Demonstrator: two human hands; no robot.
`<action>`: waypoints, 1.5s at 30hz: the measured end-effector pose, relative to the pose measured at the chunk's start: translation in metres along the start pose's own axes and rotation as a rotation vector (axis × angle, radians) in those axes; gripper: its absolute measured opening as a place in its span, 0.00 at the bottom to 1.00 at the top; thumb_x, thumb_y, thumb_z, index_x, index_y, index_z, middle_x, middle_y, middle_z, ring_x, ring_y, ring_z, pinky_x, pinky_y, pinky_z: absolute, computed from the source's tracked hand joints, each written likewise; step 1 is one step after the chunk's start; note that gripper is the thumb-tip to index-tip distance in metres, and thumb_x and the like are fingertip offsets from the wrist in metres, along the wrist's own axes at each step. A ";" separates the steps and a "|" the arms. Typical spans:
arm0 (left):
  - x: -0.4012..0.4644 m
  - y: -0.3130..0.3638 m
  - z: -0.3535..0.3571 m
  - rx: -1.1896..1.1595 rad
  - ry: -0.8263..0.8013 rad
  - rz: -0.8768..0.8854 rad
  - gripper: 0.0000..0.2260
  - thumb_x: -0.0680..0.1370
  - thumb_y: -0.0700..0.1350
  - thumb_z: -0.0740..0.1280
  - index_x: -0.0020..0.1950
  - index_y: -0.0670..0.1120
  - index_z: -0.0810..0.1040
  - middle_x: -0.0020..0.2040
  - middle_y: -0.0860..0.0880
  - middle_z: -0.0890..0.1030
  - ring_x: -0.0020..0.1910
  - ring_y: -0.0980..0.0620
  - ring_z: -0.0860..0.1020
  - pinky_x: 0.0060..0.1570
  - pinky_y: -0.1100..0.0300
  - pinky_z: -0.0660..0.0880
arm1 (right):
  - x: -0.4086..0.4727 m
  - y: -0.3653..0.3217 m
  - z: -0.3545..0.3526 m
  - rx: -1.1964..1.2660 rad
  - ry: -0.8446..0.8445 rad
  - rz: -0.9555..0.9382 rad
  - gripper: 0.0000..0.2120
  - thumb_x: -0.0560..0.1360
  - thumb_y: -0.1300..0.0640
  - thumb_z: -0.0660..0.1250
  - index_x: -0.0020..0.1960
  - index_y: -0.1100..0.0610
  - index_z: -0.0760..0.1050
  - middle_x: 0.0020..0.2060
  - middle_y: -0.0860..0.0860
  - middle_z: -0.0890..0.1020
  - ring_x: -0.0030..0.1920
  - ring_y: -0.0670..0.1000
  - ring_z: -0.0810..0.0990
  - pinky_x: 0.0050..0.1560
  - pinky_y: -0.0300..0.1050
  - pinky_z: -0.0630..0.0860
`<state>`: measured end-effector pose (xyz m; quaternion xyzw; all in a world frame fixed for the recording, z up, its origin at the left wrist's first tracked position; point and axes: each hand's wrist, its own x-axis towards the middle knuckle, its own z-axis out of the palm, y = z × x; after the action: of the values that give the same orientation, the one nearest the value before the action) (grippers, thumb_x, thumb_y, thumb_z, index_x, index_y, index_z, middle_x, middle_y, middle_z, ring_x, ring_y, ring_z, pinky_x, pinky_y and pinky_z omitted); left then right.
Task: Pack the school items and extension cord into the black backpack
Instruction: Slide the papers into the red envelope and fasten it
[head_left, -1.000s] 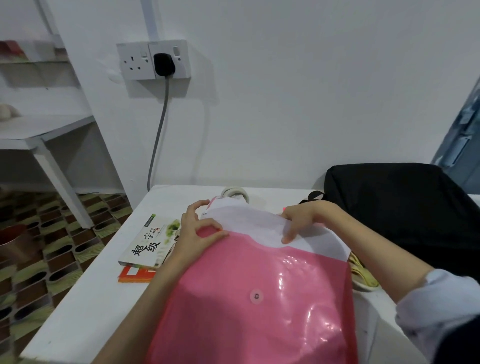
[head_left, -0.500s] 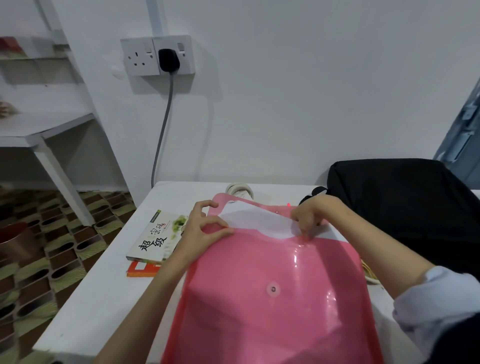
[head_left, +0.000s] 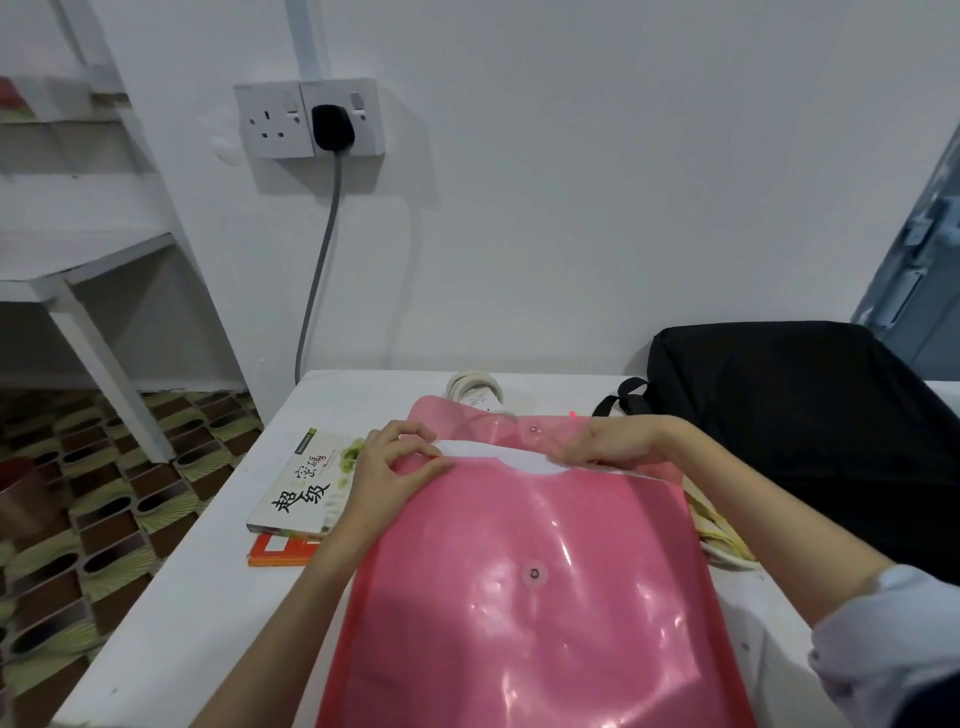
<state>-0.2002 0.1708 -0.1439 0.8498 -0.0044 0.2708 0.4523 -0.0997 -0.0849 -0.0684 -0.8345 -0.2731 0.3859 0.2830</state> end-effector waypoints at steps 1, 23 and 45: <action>0.000 0.000 0.001 0.006 0.014 -0.004 0.09 0.67 0.47 0.76 0.34 0.61 0.80 0.48 0.57 0.78 0.51 0.58 0.72 0.53 0.71 0.63 | -0.002 0.000 0.003 0.020 -0.008 -0.009 0.14 0.79 0.53 0.59 0.39 0.46 0.79 0.32 0.35 0.81 0.30 0.33 0.76 0.36 0.24 0.69; 0.023 -0.007 -0.017 0.468 -0.228 -0.106 0.10 0.73 0.55 0.69 0.36 0.51 0.76 0.33 0.54 0.77 0.37 0.50 0.75 0.37 0.58 0.68 | -0.008 0.050 0.000 -0.036 0.744 -0.186 0.06 0.68 0.59 0.75 0.43 0.52 0.81 0.36 0.42 0.81 0.37 0.38 0.77 0.42 0.32 0.71; -0.020 0.071 0.197 0.627 -0.451 0.745 0.35 0.59 0.69 0.68 0.56 0.46 0.78 0.52 0.50 0.81 0.52 0.47 0.80 0.51 0.49 0.76 | -0.129 0.132 0.117 1.357 1.156 0.271 0.06 0.77 0.67 0.61 0.41 0.63 0.71 0.35 0.58 0.72 0.34 0.57 0.76 0.29 0.47 0.76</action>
<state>-0.1455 -0.0274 -0.1862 0.9219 -0.3218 0.2123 0.0379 -0.2330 -0.2329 -0.1590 -0.5770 0.2992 0.0143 0.7598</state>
